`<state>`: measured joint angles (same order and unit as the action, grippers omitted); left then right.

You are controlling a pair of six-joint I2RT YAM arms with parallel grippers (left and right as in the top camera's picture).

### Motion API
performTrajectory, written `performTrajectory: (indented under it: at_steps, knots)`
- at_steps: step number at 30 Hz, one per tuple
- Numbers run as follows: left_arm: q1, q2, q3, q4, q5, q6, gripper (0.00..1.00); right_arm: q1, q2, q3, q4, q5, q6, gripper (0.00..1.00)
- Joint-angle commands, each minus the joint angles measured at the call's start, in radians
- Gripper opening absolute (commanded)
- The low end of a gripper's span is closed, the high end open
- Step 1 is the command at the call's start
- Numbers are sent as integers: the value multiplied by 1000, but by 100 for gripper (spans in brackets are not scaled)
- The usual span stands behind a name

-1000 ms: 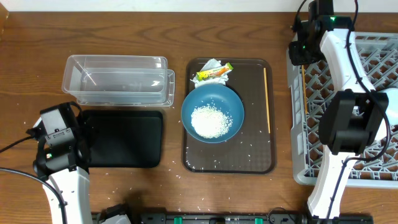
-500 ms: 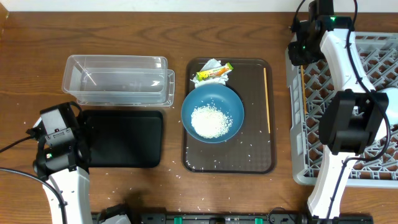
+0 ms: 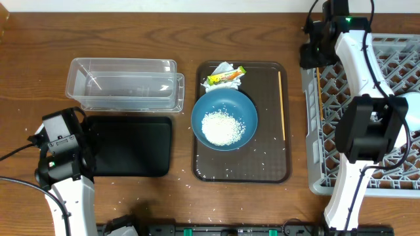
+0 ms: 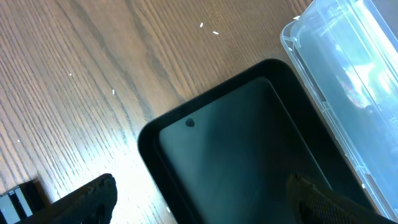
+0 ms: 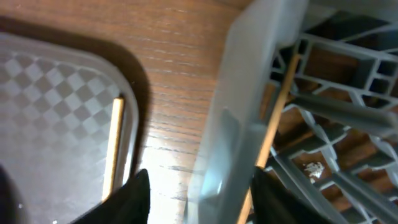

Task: Sort waste into correct bins and load items into the dishwasher rack
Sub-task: 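Release the chopstick in the rack and raise the right gripper, then move the right gripper back to the remaining chopstick on the tray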

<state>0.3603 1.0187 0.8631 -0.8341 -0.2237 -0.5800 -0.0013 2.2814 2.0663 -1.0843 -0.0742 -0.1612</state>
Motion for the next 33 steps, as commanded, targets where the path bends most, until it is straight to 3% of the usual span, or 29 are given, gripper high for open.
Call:
performTrajectory:
  at_steps: [1, 4, 8, 10, 13, 14, 15, 19, 21, 27, 29, 33]
  knots:
    - [6, -5, 16, -3, -9, -9, 90, 13, -73, 10, -4, -19, 80, 56]
    - [6, -5, 16, -3, -10, -9, 90, 11, -126, 10, -8, -5, 115, 63]
    - [6, -5, 16, -3, -10, -9, 89, 11, -228, 11, -29, 21, 183, 87]
    - [6, -5, 16, -3, -10, -9, 90, 15, -274, 10, -48, 6, 214, 88]
    - [6, -5, 16, -3, -9, -9, 89, 32, -320, 10, -86, -52, 255, 81]
    - [6, -5, 16, -3, -10, -9, 89, 42, -327, 10, -101, -68, 255, 70]
    - [6, -5, 16, -3, -9, -9, 89, 54, -328, 10, -121, -73, 255, 53]
    - [6, -5, 16, -3, -10, -9, 90, 106, -307, 4, -204, -71, 291, 23]
    - [6, -5, 16, -3, -10, -9, 89, 131, -286, -6, -217, -48, 331, 15]
    - [6, -5, 16, -3, -10, -9, 89, 195, -207, -43, -212, 56, 400, 8]
    - [6, -5, 16, -3, -10, -9, 90, 203, -179, -50, -214, 56, 400, 25]
    - [6, -5, 16, -3, -9, -9, 90, 212, -120, -54, -224, 46, 400, 35]
